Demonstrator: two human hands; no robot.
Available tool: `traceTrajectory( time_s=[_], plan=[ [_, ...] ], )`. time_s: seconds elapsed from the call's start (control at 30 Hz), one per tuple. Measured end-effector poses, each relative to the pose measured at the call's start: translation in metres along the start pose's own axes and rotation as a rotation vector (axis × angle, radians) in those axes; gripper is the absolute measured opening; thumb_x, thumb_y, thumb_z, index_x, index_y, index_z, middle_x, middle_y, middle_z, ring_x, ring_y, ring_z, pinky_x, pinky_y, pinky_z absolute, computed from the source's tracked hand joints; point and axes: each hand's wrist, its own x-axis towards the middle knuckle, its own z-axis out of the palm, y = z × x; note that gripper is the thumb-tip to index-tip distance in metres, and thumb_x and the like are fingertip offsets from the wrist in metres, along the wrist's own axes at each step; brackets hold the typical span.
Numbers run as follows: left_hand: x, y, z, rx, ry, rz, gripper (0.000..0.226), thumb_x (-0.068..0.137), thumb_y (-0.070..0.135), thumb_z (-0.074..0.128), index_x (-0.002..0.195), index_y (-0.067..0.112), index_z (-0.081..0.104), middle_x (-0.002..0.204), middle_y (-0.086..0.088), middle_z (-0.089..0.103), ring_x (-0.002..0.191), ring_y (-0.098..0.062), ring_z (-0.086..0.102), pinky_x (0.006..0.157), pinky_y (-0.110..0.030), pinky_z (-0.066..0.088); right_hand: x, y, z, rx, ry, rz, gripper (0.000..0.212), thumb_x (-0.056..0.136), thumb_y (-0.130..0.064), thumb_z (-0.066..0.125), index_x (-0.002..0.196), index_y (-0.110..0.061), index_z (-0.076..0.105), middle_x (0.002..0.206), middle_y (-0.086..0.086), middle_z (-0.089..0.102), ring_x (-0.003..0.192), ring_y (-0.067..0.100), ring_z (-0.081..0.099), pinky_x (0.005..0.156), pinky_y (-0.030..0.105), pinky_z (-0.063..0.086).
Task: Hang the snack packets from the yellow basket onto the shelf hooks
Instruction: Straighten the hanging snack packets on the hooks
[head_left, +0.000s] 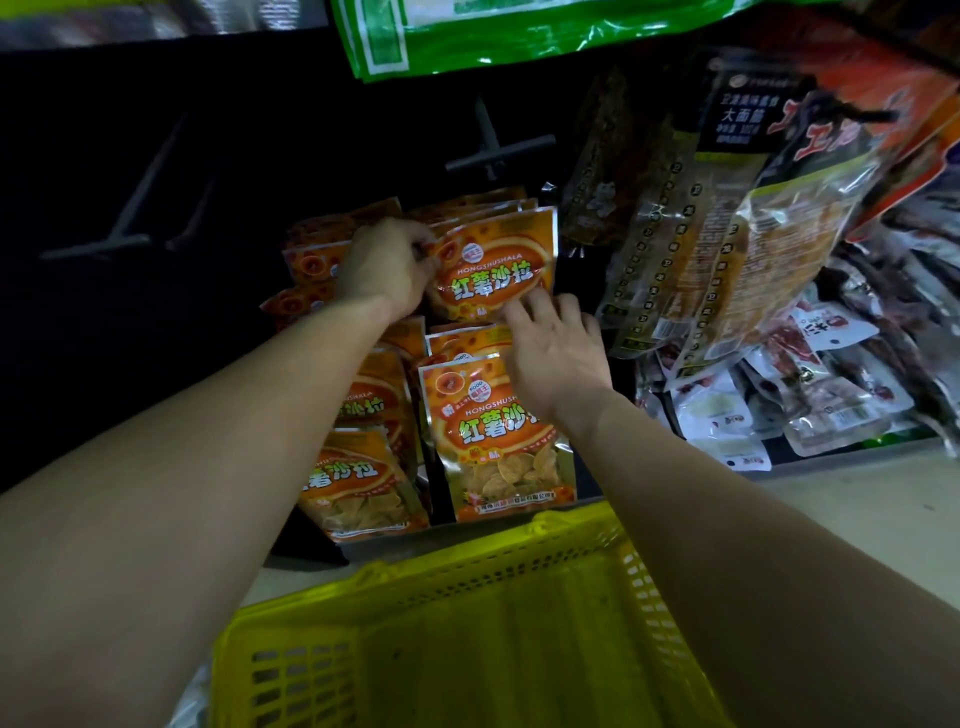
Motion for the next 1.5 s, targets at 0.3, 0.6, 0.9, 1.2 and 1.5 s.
traceTrajectory(
  time_s=[0.3, 0.6, 0.9, 1.2, 1.5],
  plan=[
    [-0.017, -0.017, -0.003, -0.016, 0.002, 0.032, 0.022, 0.094, 0.029, 0.068, 0.113, 0.022, 0.073, 0.111, -0.004, 0.071, 0.099, -0.023, 0.064, 0.077, -0.027, 0.040, 0.001, -0.002, -0.005, 0.092, 0.080, 0.085, 0.028, 0.092, -0.012, 0.057, 0.111, -0.032, 0.063, 0.114, -0.003, 0.068, 0.114, 0.026, 0.050, 0.100, 0.053, 0.039],
    [-0.018, -0.007, -0.009, 0.039, -0.141, 0.019, 0.026, 0.094, 0.027, 0.069, 0.119, 0.022, 0.071, 0.126, -0.004, 0.068, 0.115, -0.025, 0.062, 0.100, -0.041, 0.050, 0.000, -0.003, -0.015, 0.092, 0.125, 0.073, 0.028, 0.088, -0.009, 0.061, 0.107, -0.030, 0.063, 0.105, -0.001, 0.070, 0.110, 0.026, 0.053, 0.094, 0.049, 0.043],
    [-0.008, -0.001, -0.011, -0.079, -0.280, -0.060, 0.024, 0.094, 0.037, 0.067, 0.116, 0.029, 0.067, 0.131, 0.000, 0.061, 0.114, -0.017, 0.057, 0.093, -0.034, 0.047, 0.000, 0.001, -0.018, 0.164, 0.108, 0.061, 0.020, 0.089, -0.018, 0.061, 0.106, -0.028, 0.064, 0.106, 0.001, 0.069, 0.108, 0.026, 0.053, 0.093, 0.047, 0.042],
    [-0.007, 0.003, 0.005, 0.007, -0.247, -0.029, 0.023, 0.098, 0.034, 0.061, 0.118, 0.029, 0.072, 0.129, -0.001, 0.067, 0.117, -0.021, 0.061, 0.101, -0.040, 0.051, 0.005, 0.001, -0.014, 0.147, 0.090, 0.091, 0.022, 0.091, -0.019, 0.058, 0.110, -0.028, 0.064, 0.109, 0.003, 0.068, 0.109, 0.028, 0.053, 0.094, 0.048, 0.040],
    [-0.022, -0.001, -0.013, -0.129, -0.218, 0.030, 0.027, 0.099, 0.033, 0.059, 0.123, 0.028, 0.068, 0.124, 0.002, 0.066, 0.115, -0.018, 0.060, 0.093, -0.028, 0.046, 0.001, 0.001, -0.022, 0.153, 0.056, 0.068, 0.035, 0.090, -0.026, 0.056, 0.124, -0.027, 0.062, 0.123, 0.004, 0.063, 0.116, 0.030, 0.048, 0.095, 0.047, 0.042]
  ],
)
